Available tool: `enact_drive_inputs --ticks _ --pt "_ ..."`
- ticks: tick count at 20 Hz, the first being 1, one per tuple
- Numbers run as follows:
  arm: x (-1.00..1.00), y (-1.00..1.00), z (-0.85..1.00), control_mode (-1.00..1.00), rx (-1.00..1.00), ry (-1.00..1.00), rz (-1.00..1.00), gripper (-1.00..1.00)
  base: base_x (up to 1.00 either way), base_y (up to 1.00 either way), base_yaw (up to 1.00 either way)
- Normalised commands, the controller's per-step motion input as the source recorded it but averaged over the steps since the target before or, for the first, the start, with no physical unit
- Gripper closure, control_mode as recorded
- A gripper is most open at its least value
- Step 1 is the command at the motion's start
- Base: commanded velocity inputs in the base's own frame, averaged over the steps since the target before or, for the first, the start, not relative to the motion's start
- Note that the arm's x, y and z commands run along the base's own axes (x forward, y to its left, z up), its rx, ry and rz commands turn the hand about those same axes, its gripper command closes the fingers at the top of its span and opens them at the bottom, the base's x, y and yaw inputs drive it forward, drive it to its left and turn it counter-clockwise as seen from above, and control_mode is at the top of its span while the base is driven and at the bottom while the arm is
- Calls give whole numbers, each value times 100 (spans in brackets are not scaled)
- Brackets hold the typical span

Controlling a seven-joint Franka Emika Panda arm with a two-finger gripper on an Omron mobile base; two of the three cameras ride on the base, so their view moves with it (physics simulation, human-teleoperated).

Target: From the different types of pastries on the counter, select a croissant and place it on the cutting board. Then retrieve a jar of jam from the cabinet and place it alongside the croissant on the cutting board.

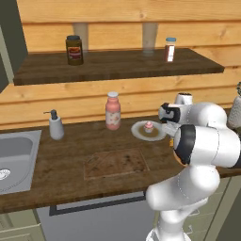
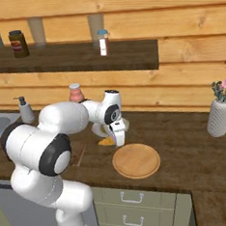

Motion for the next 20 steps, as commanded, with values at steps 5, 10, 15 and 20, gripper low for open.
enact_drive_inputs --ticks 5,10,15,20 --pt "11 84 0 -100 0 2 36 100 0 0 0" --pt "4 75 0 -100 0 1 32 100 0 0 0" --pt "1 72 0 -100 0 1 25 100 0 0 0" --pt "2 65 0 -100 0 2 22 100 0 0 0"
